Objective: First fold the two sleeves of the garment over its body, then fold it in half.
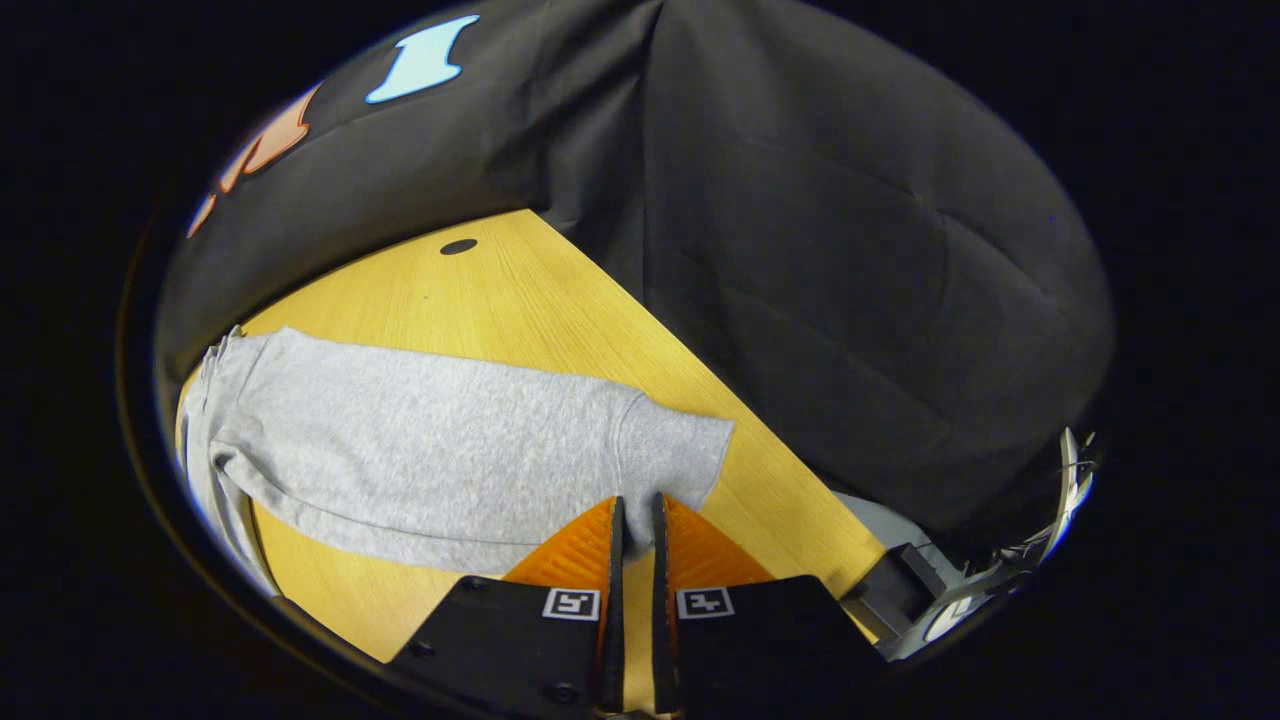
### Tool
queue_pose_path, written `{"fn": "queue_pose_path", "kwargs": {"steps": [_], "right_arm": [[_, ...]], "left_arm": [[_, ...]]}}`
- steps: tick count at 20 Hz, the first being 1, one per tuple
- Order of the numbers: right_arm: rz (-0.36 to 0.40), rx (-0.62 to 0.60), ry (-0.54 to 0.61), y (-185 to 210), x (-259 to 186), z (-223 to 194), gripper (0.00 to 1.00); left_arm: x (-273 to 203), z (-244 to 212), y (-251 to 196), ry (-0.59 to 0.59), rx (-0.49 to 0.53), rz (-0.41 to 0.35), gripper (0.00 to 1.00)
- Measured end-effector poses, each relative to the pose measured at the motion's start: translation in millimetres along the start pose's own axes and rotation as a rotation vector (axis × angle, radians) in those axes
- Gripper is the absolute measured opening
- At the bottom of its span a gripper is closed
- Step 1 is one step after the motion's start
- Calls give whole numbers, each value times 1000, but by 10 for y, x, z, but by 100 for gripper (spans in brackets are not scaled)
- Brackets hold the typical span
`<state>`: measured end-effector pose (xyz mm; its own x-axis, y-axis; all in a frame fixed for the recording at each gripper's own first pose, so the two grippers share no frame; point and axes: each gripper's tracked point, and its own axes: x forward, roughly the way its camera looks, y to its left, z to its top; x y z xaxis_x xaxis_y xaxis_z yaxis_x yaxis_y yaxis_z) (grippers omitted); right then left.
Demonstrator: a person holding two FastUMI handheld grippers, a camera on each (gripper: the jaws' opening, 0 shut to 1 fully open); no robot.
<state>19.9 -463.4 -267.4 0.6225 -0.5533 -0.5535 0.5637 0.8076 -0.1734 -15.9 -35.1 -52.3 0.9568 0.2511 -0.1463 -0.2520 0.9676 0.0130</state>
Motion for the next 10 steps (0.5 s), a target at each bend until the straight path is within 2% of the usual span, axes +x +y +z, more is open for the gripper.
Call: {"fn": "queue_pose_path", "kwargs": {"steps": [1, 5, 6, 10], "right_arm": [[7, 7, 4, 34, -19, -7, 9], [1, 40, 5, 14, -32, -13, 7], [-10, 39, 3, 27, -42, -12, 2], [-14, 28, -5, 107, -136, 5, 4]], "left_arm": [[-16, -17, 20, 4, -3, 6, 95], [-70, -26, 80, 4, -8, 18, 95], [-83, -43, 97, 3, -11, 20, 94], [-69, -13, 180, 1, -1, 21, 94]]}}
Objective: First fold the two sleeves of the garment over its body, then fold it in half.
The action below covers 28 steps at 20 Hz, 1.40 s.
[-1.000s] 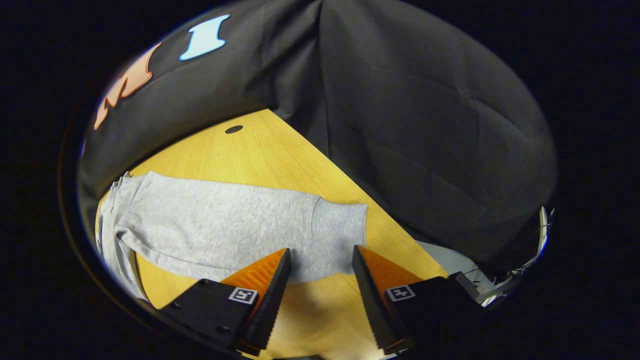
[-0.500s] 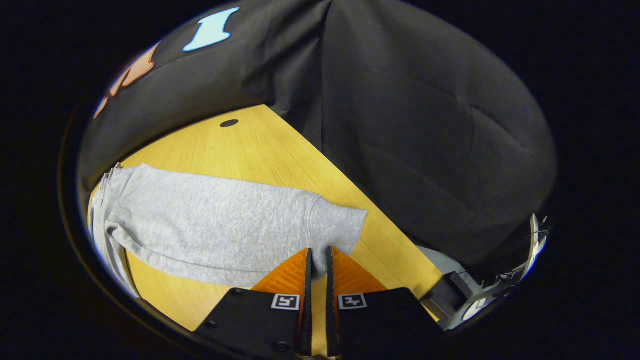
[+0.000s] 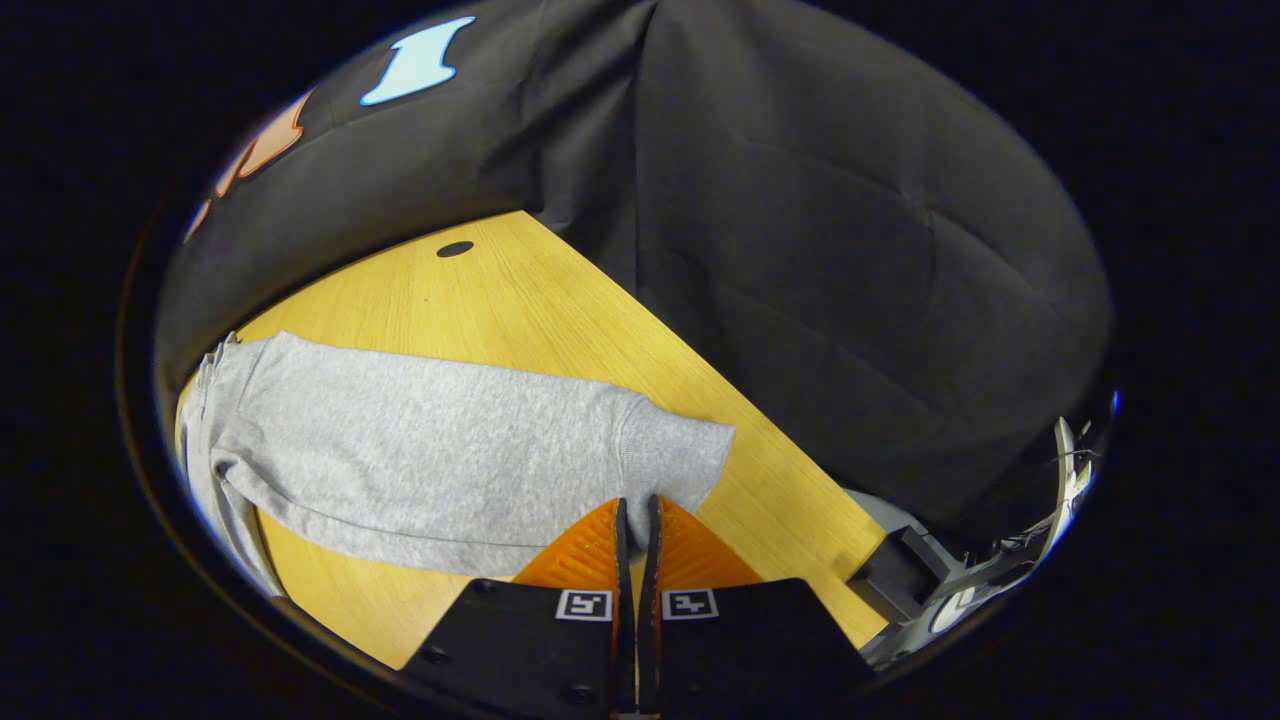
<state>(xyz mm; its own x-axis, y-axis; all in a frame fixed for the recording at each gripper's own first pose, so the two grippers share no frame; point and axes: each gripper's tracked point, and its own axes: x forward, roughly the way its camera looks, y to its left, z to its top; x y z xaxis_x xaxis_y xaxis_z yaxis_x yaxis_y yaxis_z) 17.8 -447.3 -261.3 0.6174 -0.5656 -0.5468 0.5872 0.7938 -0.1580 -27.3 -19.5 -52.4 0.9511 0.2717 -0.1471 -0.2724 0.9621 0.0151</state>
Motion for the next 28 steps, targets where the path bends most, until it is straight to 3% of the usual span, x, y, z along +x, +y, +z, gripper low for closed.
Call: {"fn": "queue_pose_path", "kwargs": {"steps": [4, 10, 20, 28], "right_arm": [[22, 63, -43, 179, -288, 114, 4], [116, 120, -142, 958, -874, 410, 4], [336, -11, -260, 2943, -1673, 819, 3], [557, -125, -302, 4574, -2274, 862, 4]], "left_arm": [[43, -26, 83, 9, 3, -29, 94], [153, -17, 429, 29, 53, -96, 94], [284, -136, 1093, 50, 32, -125, 95], [237, -340, 1795, 77, -11, -33, 95]]}}
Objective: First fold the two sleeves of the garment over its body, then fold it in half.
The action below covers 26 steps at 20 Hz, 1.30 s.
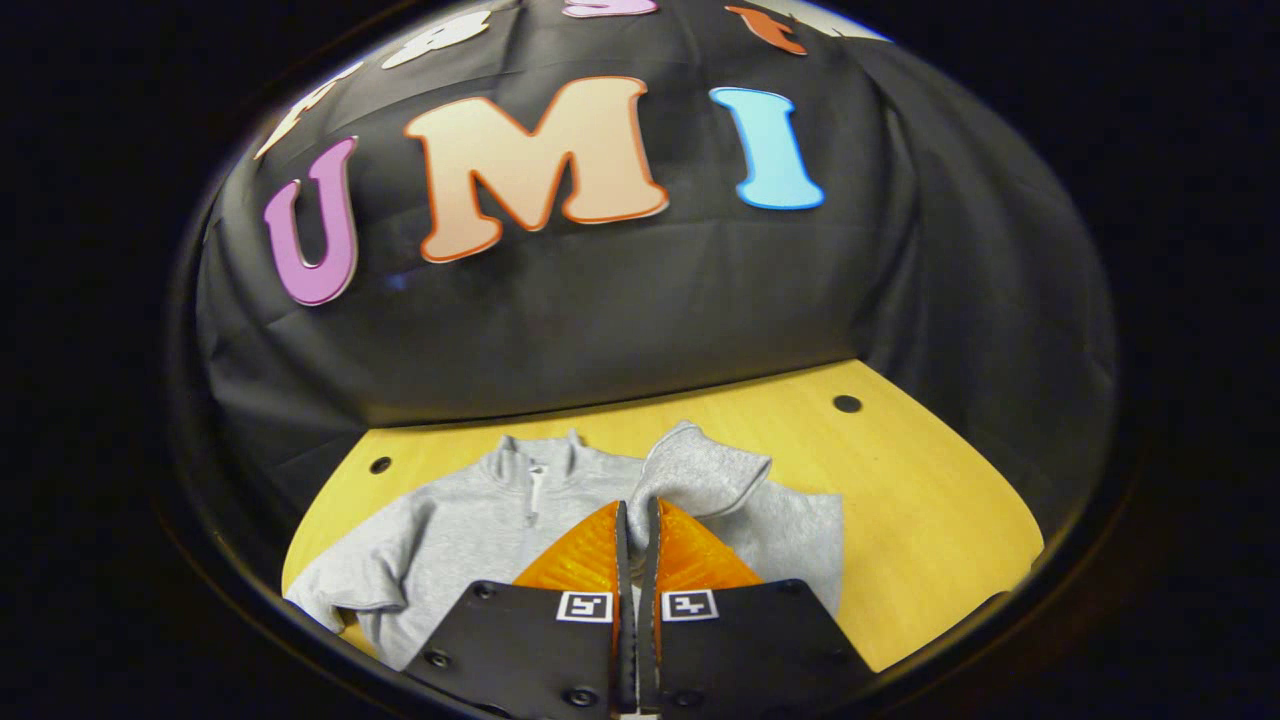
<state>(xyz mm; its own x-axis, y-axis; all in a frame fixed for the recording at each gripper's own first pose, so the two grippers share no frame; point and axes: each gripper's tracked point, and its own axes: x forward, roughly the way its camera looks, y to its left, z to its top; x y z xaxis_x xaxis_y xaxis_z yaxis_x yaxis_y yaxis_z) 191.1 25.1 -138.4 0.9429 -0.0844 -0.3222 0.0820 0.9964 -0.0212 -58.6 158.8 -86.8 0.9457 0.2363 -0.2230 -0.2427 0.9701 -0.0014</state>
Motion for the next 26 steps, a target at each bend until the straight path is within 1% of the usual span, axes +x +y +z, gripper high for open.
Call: {"fn": "queue_pose_path", "kwargs": {"steps": [4, 6, 8, 9, 10, 14, 16, 18, 20, 22, 24, 26], "right_arm": [[114, -12, -7, 802, 159, 67, 4], [189, -20, -11, 1276, 250, 68, 3], [279, -42, -8, 1910, 321, 25, 4], [314, -49, -5, 2132, 338, 11, 4], [358, -60, 4, 2436, 374, -66, 4], [427, -122, 52, 3032, 571, -432, 4], [439, -142, 75, 3170, 726, -694, 4], [423, -182, 103, 3242, 877, -895, 4], [429, -237, 127, 3260, 881, -1045, 4], [431, -265, 156, 3317, 952, -1251, 6], [447, -268, 185, 3350, 906, -1368, 10], [484, -258, 216, 3422, 845, -1457, 19]], "left_arm": [[-112, -131, 301, 14, -4, 50, 95], [-160, -238, 441, 34, -22, 68, 95], [-202, -313, 634, 45, -30, 106, 95], [-219, -367, 755, 48, -39, 127, 95], [-238, -413, 833, 47, -51, 139, 95], [-287, -746, 1161, 86, -87, 202, 95], [-249, -894, 1251, 114, -105, 222, 95], [-224, -1126, 1345, 162, -137, 234, 95], [-223, -1313, 1415, 194, -159, 259, 95], [-194, -1439, 1497, 215, -168, 282, 95], [-202, -1553, 1555, 240, -162, 303, 96], [-170, -1679, 1580, 271, -170, 314, 96]]}}
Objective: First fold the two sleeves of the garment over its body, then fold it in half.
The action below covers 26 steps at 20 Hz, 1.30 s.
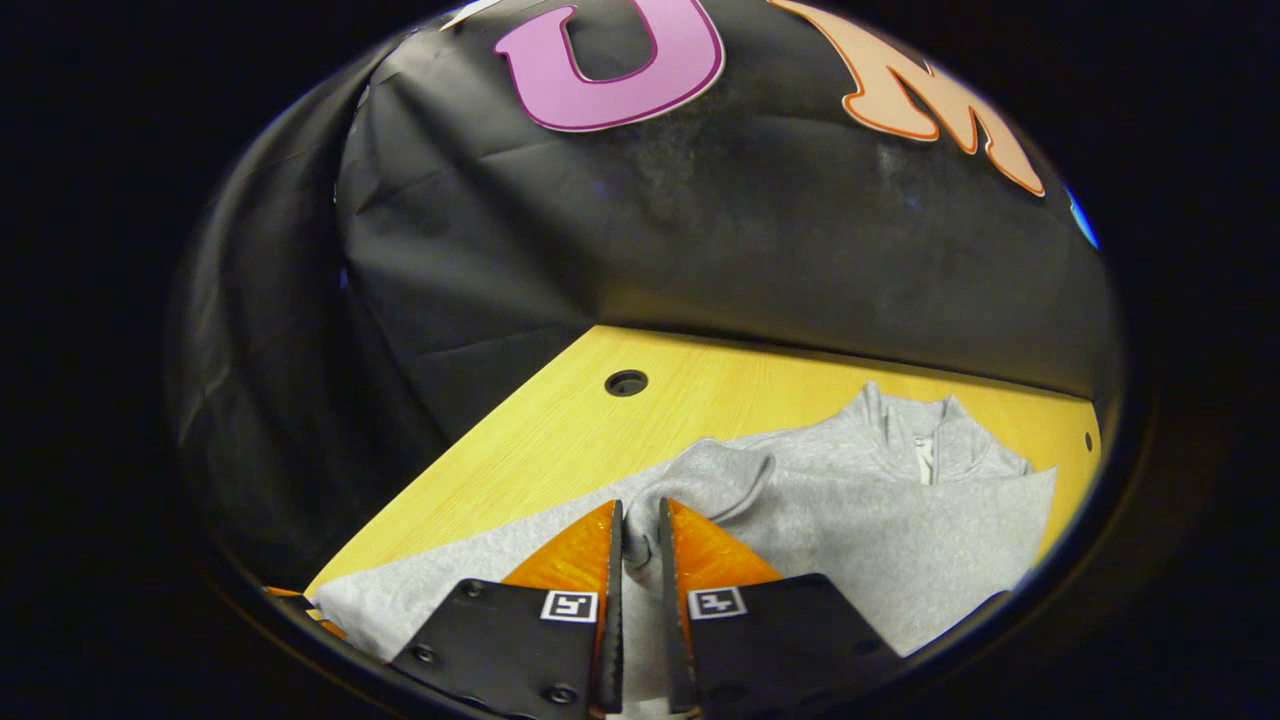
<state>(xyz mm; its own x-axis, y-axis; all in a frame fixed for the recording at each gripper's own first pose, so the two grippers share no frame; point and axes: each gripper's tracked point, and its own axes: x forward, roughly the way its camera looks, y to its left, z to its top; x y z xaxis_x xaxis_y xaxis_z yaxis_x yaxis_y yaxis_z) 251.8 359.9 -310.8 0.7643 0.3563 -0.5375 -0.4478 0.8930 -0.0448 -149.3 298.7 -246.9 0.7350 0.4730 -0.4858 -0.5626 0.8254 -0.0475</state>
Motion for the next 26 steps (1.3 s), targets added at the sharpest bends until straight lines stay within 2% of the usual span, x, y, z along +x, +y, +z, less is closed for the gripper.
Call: {"fn": "queue_pose_path", "kwargs": {"steps": [1, 3, 6, 7, 8, 9, 10, 11, 14, 15, 16, 18, 20, 25, 26], "right_arm": [[6, -8, 1, 20, -35, 5, 17], [24, -35, -1, 68, -71, 7, 31], [35, -44, 9, 108, -152, -25, 91], [42, -34, 0, 142, -188, 2, 97], [48, -32, -15, 160, -254, 44, 92], [48, -38, -27, 150, -337, 80, 97], [50, -47, -39, 139, -404, 125, 94], [53, -56, -47, 141, -475, 150, 98], [50, -89, -73, 70, -754, 234, 98], [46, -95, -84, 35, -840, 254, 95], [40, -98, -95, -22, -973, 274, 98], [23, -106, -109, -146, -1228, 294, 98], [-4, -108, -116, -300, -1407, 294, 98], [-80, -94, -129, -669, -1832, 220, 95], [-92, -88, -132, -732, -1918, 219, 95]], "left_arm": [[26, -40, 14, 10, -1, 8, 96], [55, -103, 39, 24, 17, 28, 95], [73, -155, 40, 18, 60, 42, 94], [77, -141, 50, 16, 75, 49, 95], [70, -131, 48, 11, 102, 57, 95], [64, -129, 59, -1, 108, 61, 95], [56, -115, 60, -10, 92, 66, 94], [58, -104, 62, -18, 80, 74, 93], [67, -101, 88, -28, 81, 74, 83], [69, -99, 100, -31, 78, 71, 75], [71, -88, 101, -36, 76, 71, 74], [104, -73, 59, -42, 89, 49, 51], [131, -78, 6, -40, 96, 32, 34], [142, -83, -52, -10, 129, 1, 11], [148, -74, -56, -6, 131, 6, 9]]}}
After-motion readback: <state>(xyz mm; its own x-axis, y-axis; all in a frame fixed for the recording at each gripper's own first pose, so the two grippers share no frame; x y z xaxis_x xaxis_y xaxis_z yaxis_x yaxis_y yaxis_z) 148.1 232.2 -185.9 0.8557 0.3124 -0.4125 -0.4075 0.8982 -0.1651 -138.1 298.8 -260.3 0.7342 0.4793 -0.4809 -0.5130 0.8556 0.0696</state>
